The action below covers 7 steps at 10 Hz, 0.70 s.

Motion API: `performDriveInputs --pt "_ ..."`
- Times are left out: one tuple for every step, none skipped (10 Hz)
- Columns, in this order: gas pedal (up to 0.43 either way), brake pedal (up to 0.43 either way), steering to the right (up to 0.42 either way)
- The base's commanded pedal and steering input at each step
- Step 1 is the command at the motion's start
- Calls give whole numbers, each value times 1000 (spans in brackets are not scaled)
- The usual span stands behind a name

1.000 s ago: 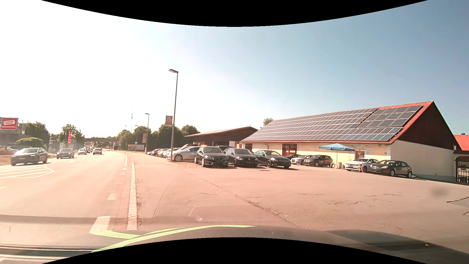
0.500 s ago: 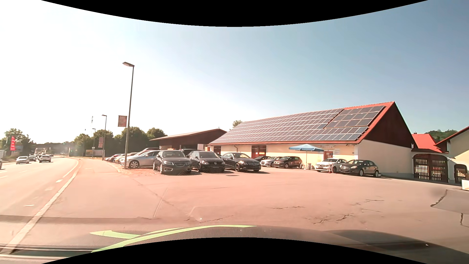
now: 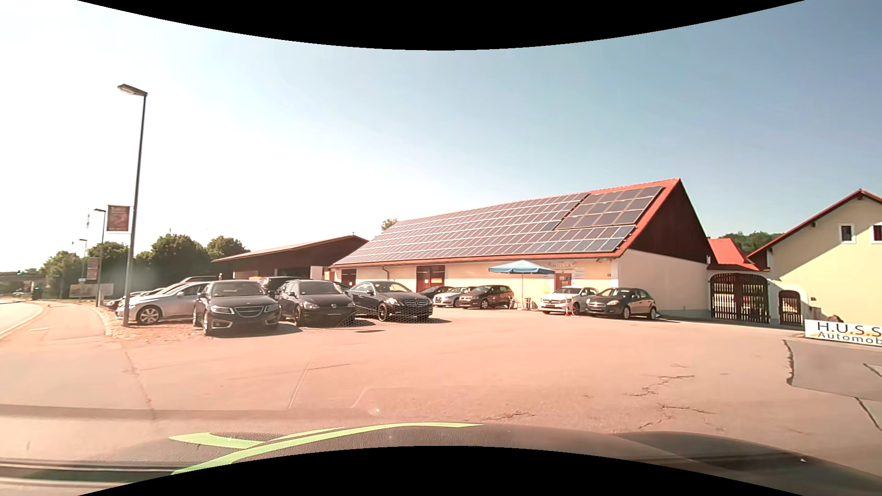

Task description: Follow the waypoints while adhering to traffic rules and regulations

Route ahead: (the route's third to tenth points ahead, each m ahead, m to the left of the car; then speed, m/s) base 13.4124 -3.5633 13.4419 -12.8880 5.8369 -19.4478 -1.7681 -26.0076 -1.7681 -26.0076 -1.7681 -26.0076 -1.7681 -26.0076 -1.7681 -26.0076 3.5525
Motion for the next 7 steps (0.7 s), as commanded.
performDriveInputs --pt "67 0 333" --pt "67 0 338" --pt "67 0 347" --pt "67 0 356" --pt "67 0 366" --pt "67 0 373" --pt "67 0 384"
